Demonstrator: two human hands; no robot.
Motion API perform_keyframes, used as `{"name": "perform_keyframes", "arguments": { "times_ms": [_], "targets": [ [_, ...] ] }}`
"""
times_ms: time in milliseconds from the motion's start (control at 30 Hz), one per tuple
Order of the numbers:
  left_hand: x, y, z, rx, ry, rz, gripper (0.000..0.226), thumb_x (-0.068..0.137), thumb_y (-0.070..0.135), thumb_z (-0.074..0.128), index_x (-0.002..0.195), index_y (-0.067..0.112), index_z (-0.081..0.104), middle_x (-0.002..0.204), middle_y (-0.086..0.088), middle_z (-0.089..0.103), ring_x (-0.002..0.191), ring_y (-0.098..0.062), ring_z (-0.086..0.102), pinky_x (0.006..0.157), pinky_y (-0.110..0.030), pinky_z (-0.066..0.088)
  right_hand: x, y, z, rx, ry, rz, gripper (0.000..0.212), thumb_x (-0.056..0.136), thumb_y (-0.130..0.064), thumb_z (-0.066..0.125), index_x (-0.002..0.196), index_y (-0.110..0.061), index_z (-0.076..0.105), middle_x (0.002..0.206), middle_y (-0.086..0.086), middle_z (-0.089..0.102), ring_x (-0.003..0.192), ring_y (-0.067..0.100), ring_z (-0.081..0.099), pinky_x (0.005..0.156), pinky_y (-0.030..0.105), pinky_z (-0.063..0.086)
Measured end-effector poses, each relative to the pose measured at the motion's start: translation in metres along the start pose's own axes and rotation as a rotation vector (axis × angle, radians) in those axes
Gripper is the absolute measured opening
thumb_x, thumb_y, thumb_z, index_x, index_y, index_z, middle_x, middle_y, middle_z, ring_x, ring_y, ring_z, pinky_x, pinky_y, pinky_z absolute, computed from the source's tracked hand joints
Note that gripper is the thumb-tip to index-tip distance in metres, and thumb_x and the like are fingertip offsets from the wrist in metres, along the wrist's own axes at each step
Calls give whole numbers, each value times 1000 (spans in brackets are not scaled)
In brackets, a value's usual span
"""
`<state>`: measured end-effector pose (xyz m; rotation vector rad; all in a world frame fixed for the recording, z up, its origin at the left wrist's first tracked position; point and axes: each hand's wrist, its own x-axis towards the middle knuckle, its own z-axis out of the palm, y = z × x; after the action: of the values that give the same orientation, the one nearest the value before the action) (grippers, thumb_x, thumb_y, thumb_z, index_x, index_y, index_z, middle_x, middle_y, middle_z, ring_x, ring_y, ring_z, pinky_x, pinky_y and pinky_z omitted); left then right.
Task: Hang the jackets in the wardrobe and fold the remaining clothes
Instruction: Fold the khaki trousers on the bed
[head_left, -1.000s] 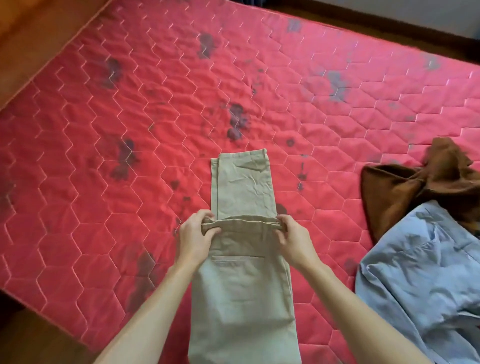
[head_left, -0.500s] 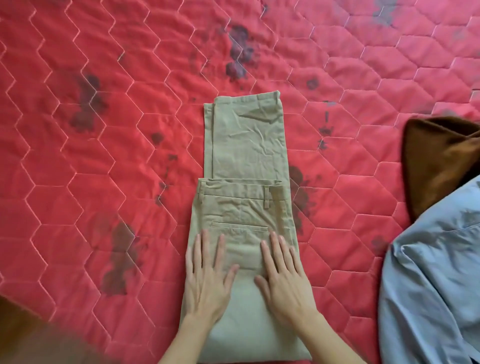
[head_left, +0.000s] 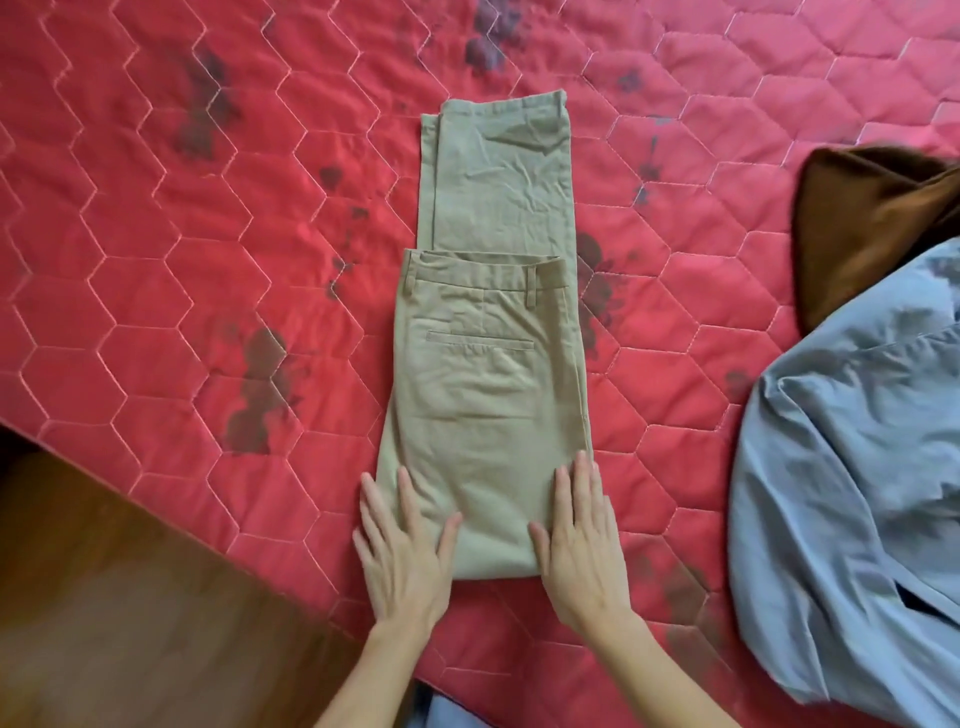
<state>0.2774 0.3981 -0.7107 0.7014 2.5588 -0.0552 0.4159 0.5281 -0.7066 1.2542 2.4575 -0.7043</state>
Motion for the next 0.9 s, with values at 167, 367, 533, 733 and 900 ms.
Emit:
{"name": "perform_keyframes", "arguments": {
  "times_ms": [167, 367, 533, 733, 900],
  "targets": [
    [-8, 4, -17, -307, 60, -102, 91, 88, 51, 65, 157, 19, 15, 137, -21, 41, 114, -42, 54, 88, -49, 50, -23, -3, -9, 420, 52, 260, 83, 92, -23, 64, 156, -8, 13, 141, 22, 41, 128, 39, 44, 106, 44, 38],
    [-22, -15, -34, -544, -10, -185, 88, 89, 38, 71, 156, 26, 16, 150, -13, 47, 131, -40, 49, 102, -45, 42, -27, 23, -35, 698, -145, 459, 53, 77, -22, 73, 125, -6, 58, 110, 7, 69, 101, 25, 64, 84, 36, 51],
    [-70, -39, -44, -758, -198, -353, 83, 84, 41, 75, 151, 16, 33, 149, -11, 48, 135, -32, 47, 109, -48, 41, -78, 41, -59, 856, -340, 482, 29, 72, -27, 75, 62, -13, 51, 59, 2, 42, 50, 15, 35, 48, 26, 28],
    [-120, -43, -116, -1043, -136, -304, 55, 89, 23, 70, 141, 21, 52, 137, 0, 54, 129, -20, 48, 93, -28, 41, -121, 32, -128, 1121, -596, 551, 28, 83, -24, 67, 67, -22, 44, 53, -2, 35, 41, 8, 26, 40, 22, 21],
    [-95, -19, -208, -1203, -81, -199, 17, 88, 21, 63, 96, 25, 77, 105, 2, 71, 101, -19, 63, 74, -34, 52, -82, -3, -212, 1161, -559, 474, 30, 84, -34, 58, 60, -23, 44, 53, -3, 34, 41, 8, 22, 38, 17, 18]
  ]
}}
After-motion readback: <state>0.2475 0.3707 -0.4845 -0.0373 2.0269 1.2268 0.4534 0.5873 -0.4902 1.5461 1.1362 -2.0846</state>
